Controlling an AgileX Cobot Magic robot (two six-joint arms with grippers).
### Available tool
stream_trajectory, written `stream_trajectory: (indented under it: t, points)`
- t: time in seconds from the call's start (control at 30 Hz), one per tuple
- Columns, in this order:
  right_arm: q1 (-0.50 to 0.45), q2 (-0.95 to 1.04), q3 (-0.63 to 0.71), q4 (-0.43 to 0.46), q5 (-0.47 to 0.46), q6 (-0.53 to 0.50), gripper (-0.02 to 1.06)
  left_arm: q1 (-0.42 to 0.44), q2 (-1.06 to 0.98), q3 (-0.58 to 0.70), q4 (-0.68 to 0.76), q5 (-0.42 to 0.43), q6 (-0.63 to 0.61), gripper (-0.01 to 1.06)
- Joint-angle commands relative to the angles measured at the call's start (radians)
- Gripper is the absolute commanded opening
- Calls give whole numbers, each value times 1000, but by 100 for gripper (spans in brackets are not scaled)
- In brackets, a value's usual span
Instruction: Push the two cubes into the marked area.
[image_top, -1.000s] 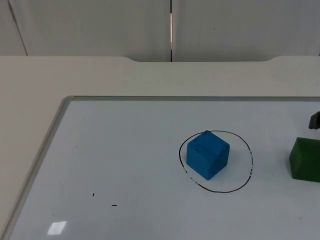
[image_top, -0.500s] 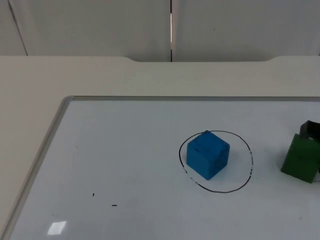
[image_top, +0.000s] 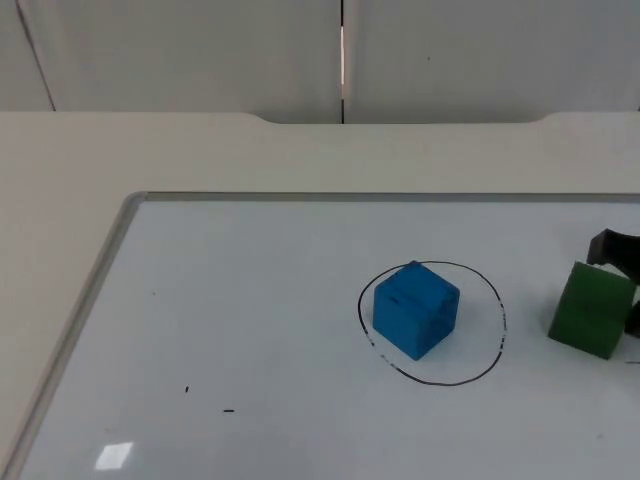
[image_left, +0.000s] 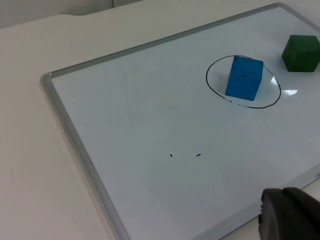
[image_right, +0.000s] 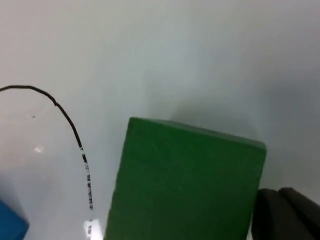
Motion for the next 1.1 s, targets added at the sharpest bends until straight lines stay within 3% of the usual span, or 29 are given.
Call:
stream_trajectory:
  t: [0.0,0.37,0.7,1.07]
  points:
    - [6,26,-3,2,-39,11,0,2,-4,4,-2,-12,1,0]
    - [24,69,-10,19,-134,41,0,2,-4,4,-2,-12,1,0]
    - [40,147,-145,17,-50,41,0,2,-4,4,-2,-12,1,0]
    - [53,157,-168,17,-58,41,0,2,-4,4,-2,-12,1,0]
